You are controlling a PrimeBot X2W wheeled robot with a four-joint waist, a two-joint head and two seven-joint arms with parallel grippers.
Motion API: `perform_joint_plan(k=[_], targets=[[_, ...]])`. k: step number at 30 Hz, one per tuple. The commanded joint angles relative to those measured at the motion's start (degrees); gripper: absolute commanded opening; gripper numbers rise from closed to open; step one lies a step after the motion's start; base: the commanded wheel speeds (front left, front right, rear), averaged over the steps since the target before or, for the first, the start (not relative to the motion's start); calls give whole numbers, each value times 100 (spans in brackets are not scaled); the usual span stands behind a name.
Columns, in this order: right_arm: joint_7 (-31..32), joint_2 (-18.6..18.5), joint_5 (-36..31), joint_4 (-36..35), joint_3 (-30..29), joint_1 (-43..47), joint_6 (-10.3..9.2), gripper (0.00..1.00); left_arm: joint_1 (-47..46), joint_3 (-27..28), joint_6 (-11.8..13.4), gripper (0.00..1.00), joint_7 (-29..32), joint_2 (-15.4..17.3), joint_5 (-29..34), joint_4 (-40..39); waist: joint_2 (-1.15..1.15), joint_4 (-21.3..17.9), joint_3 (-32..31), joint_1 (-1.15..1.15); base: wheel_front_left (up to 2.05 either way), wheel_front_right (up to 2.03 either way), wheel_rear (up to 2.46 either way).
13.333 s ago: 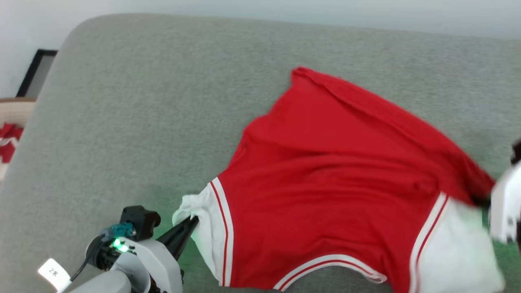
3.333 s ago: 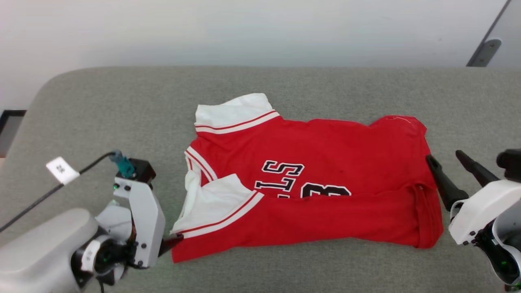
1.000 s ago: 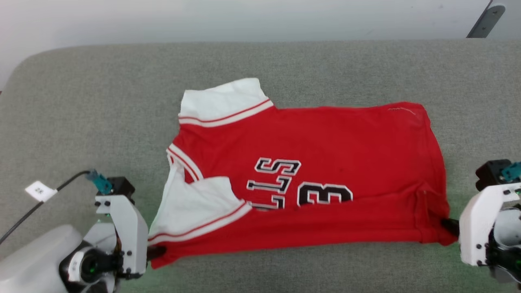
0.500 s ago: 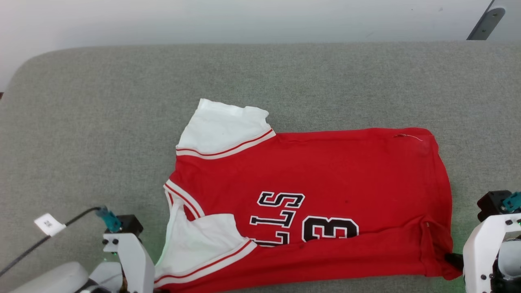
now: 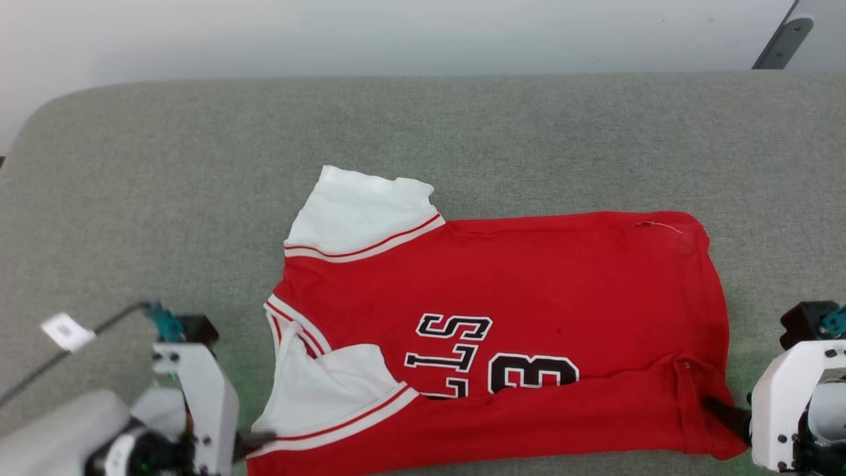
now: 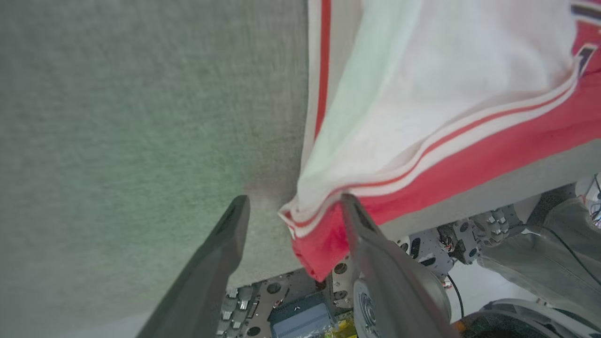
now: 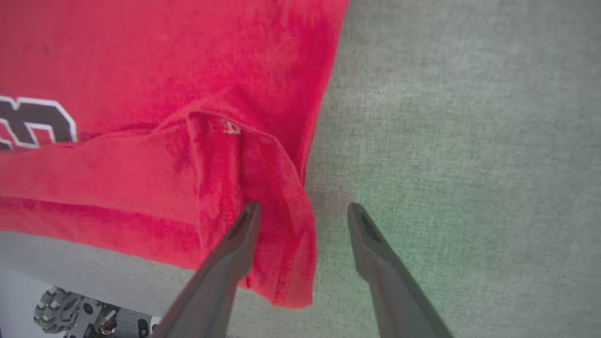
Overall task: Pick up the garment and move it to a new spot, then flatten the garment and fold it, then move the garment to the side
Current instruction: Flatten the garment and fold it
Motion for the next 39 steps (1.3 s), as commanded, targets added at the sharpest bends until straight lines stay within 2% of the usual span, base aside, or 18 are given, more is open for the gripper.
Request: perform_joint_plan(k=[1, 7, 11, 17, 21, 26, 31, 39], targets=[[-58, 68, -39, -71, -78, -16, -9, 100, -173, 64, 18, 100, 40, 85, 73, -66, 0, -24, -13, 0, 0, 0, 0], [-373, 248, -125, -519, -304, -106, -9, 100, -770, 307, 36, 100, 251, 353, 240, -298, 0, -146, 39, 0, 0, 0, 0], [-1033, 380, -192, -865, -284, -262, -9, 100, -1208, 524, -94, 100, 141, 361, 423, -180, 0, -296, 165, 0, 0, 0, 0], [-2868, 391, -456, -1172, 129, -703, -9, 100, -1906, 763, -512, 100, -183, 187, 899, 382, 0, -584, 511, 0, 0, 0, 0], [-4064, 353, -683, -1046, 456, -1005, -9, 100, -2303, 817, -812, 100, -365, -1, 1184, 878, 0, -781, 755, 0, 0, 0, 0], [-5196, 400, -937, -795, 724, -1251, -9, 100, -2754, 860, -1123, 100, -600, -254, 1491, 1545, 0, -967, 1015, 0, 0, 0, 0], [-5771, 489, -1066, -530, 880, -1397, -9, 100, -3092, 874, -1400, 100, -577, -522, 1545, 2118, 0, -1081, 1226, 0, 0, 0, 0], [-5940, 580, -1021, -180, 1003, -1580, -9, 100, -3463, 677, -1690, 100, -123, -788, 1638, 2893, 0, -1216, 1480, 0, 0, 0, 0]])
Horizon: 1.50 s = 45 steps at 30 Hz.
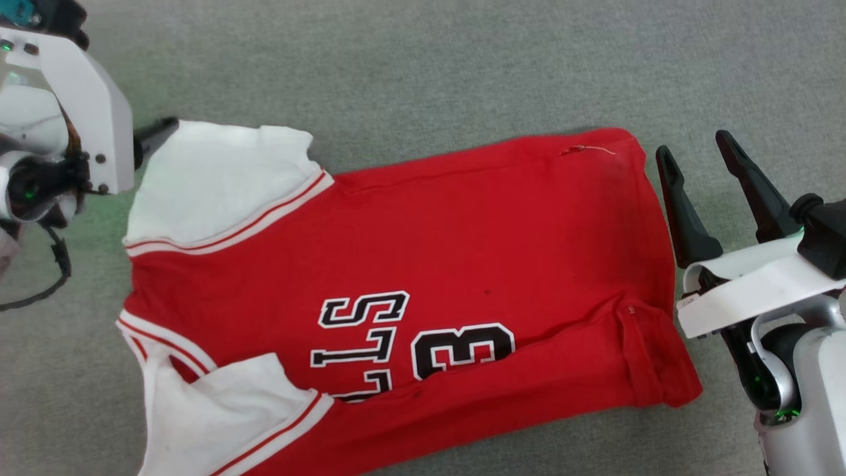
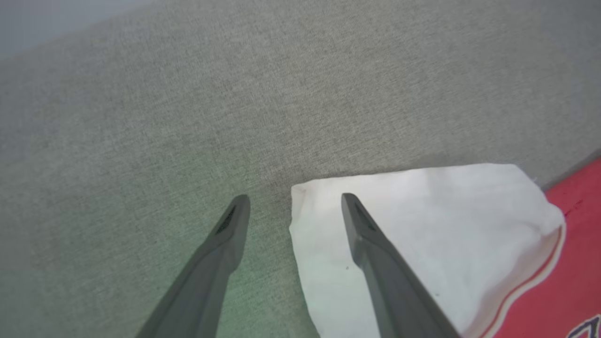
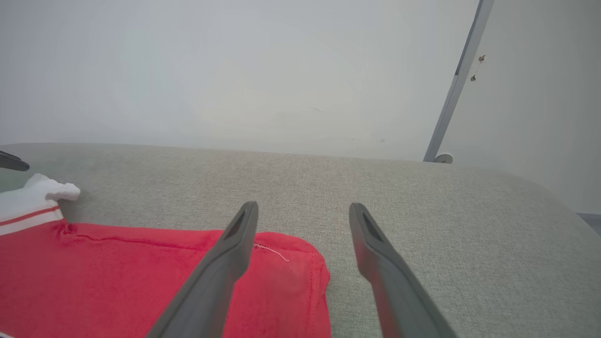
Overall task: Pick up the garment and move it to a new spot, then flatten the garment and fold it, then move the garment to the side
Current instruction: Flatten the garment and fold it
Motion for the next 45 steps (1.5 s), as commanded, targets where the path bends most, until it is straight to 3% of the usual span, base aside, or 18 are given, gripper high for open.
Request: perform_joint_plan(k=[1, 7, 8, 9, 10, 11, 18, 21, 29, 35, 37, 45], targets=[[-30, 26, 17, 53, 20, -115, -9, 100, -63, -50, -49, 100, 134, -81, -24, 180, 0, -108, 128, 0, 0, 0, 0], [30, 74, 46, 161, 9, -166, -9, 100, -49, -234, -122, 100, 574, -292, -52, 658, 0, -165, 203, 0, 0, 0, 0], [69, 95, 72, 186, -17, -167, -9, 100, -54, -275, -137, 96, 621, -317, -28, 718, 0, -166, 212, 0, 0, 0, 0], [113, 95, 88, 202, -20, -167, -9, 100, -31, -296, -128, 60, 688, -356, -65, 782, 0, -164, 217, 0, 0, 0, 0], [149, 81, 96, 194, -19, -195, -9, 100, -1, -322, -145, 16, 767, -395, -94, 826, 0, -162, 221, 0, 0, 0, 0], [216, 87, 135, 188, -21, -224, -9, 100, 32, -335, -120, 0, 862, -427, -138, 885, 0, -161, 225, 0, 0, 0, 0], [1057, 213, 391, 244, -205, -474, -9, 100, -31, -354, -162, 0, 924, -538, -145, 1006, 0, -131, 220, 0, 0, 0, 0], [1694, 201, 388, 418, -263, -730, -9, 100, -73, -353, -201, 0, 926, -596, -145, 1050, 0, -81, 207, 0, 0, 0, 0], [3497, 121, 592, 1532, -126, -1606, -9, 100, -167, -342, -317, 0, 779, -795, -121, 1100, 0, 116, 213, 0, 0, 0, 0], [4427, 175, 824, 2441, 150, -2141, -8, 100, -207, -328, -376, 0, 640, -878, -98, 1177, 0, 206, 196, 0, 0, 0, 0], [4649, 130, 837, 2713, 274, -2276, -9, 0, -204, -323, -394, 0, 583, -918, -92, 1221, 0, 237, 177, 0, 0, 0, 0], [4686, -186, 862, 2923, 479, -2537, -9, 0, -221, -262, -478, 0, 288, -1028, -88, 1324, 0, 398, -61, 0, 0, 0, 0]])
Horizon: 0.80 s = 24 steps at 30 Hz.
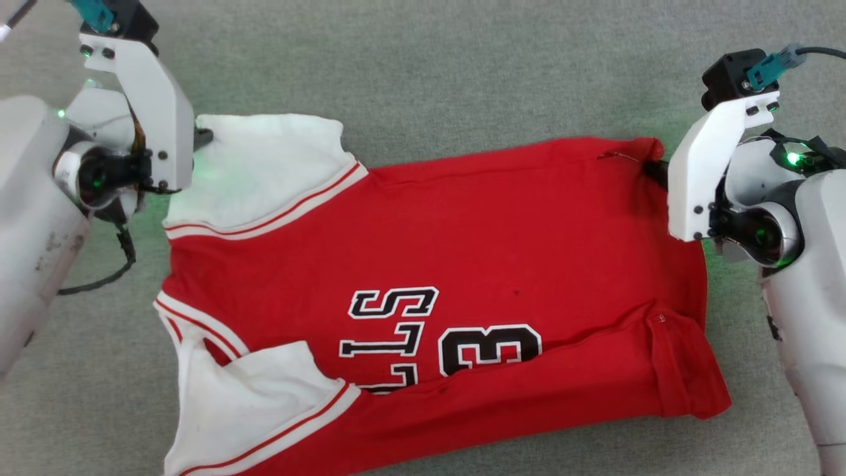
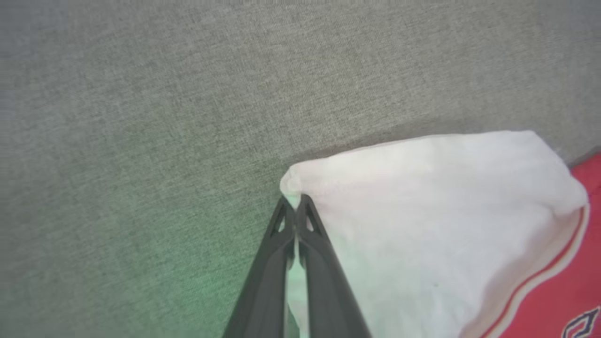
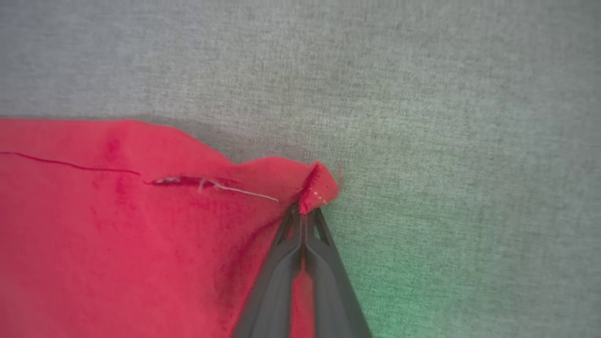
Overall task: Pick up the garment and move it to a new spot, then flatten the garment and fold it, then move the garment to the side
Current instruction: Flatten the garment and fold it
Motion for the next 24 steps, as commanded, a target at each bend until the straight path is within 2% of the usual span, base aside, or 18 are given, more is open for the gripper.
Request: perform_joint_plan(k=[1, 9, 13, 18, 24], targets=[[-75, -95, 44, -21, 41, 116, -9, 0, 66, 3, -43, 0, -50, 7, 37, -21, 0, 88, -147, 0, 0, 0, 0], [-332, -610, 413, -555, 227, 743, -9, 0, 290, -99, -113, 0, -83, 272, 49, -502, 0, 338, -708, 0, 0, 0, 0], [-337, -909, 609, -984, 220, 1277, -9, 0, 543, -146, 72, 0, -50, 610, 76, -1177, 0, 466, -993, 0, 0, 0, 0], [-295, -1172, 862, -1543, 26, 2122, -9, 0, 1132, -202, 689, 0, 37, 1229, -6, -2647, 0, 610, -1315, 0, 0, 0, 0], [-34, -1239, 930, -2086, -261, 3065, -9, 0, 2034, -293, 1762, 0, 117, 2081, -266, -4657, 0, 711, -1572, 0, 0, 0, 0]])
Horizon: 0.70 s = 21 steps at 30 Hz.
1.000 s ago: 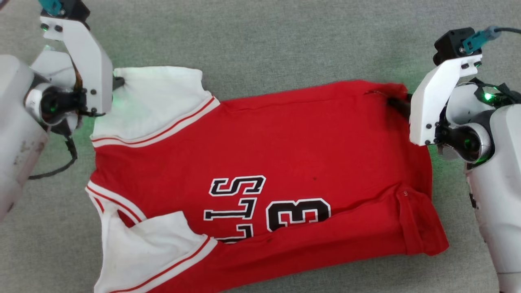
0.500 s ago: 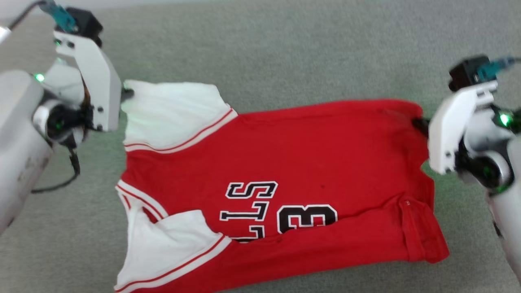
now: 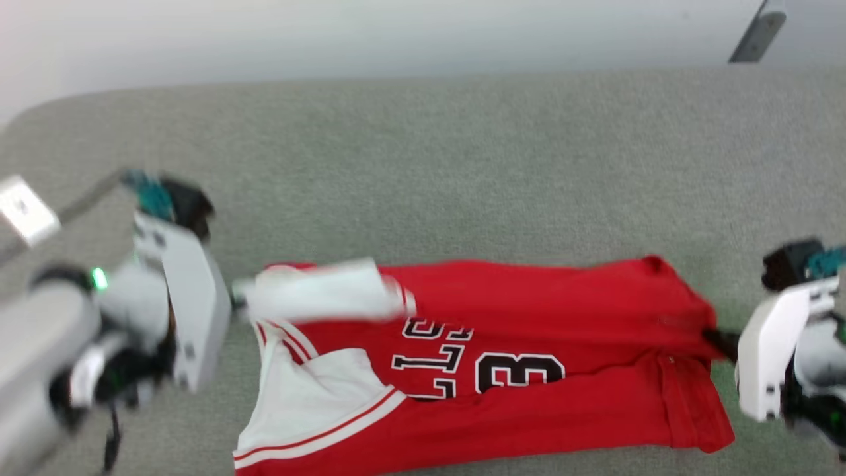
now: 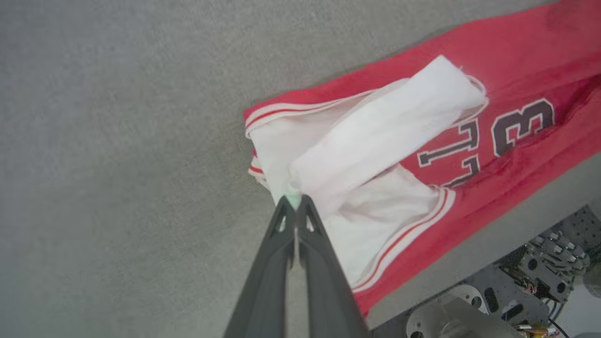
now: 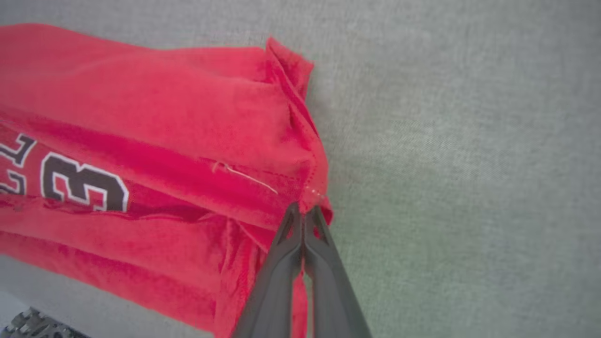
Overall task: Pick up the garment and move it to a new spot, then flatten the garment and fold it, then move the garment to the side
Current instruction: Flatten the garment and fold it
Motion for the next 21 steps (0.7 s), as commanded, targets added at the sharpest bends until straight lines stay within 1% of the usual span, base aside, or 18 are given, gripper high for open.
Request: perform_joint_plan(k=[1, 4, 7, 10, 15, 17, 18, 19, 20, 21], targets=[[103, 12, 8, -103, -73, 247, -9, 0, 291, -39, 265, 0, -7, 159, -124, -413, 0, 140, -206, 0, 0, 0, 0], [301, 83, -12, -237, -126, 560, -9, 0, 745, -155, 618, 0, -77, 353, -269, -991, 0, 154, -273, 0, 0, 0, 0], [485, 160, -60, -256, -182, 789, -9, 0, 1111, -272, 773, 0, -197, 333, -411, -1193, 0, 182, -298, 0, 0, 0, 0], [655, 223, -86, -227, -209, 877, -9, 0, 1342, -349, 745, 0, -316, 156, -505, -1065, 0, 196, -310, 0, 0, 0, 0], [755, 383, -183, -61, -209, 777, -9, 0, 1472, -440, 501, 0, -402, -197, -594, -501, 0, 210, -346, 0, 0, 0, 0], [773, 438, -239, 6, -200, 701, -9, 38, 1476, -427, 405, 0, -436, -301, -647, -289, 0, 216, -369, 0, 0, 0, 0], [761, 473, -248, 29, -203, 663, -9, 68, 1472, -398, 358, 25, -482, -346, -660, -209, 0, 219, -384, 0, 0, 0, 0], [759, 500, -254, 51, -214, 639, -9, 100, 1448, -365, 326, 56, -540, -366, -647, -146, 0, 225, -401, 0, 0, 0, 0], [782, 525, -256, 75, -229, 635, -9, 100, 1431, -338, 300, 100, -590, -367, -638, -101, 0, 229, -421, 0, 0, 0, 0], [782, 525, -256, 75, -229, 635, -9, 100, 1431, -338, 300, 100, -590, -367, -638, -101, 0, 229, -421, 0, 0, 0, 0]])
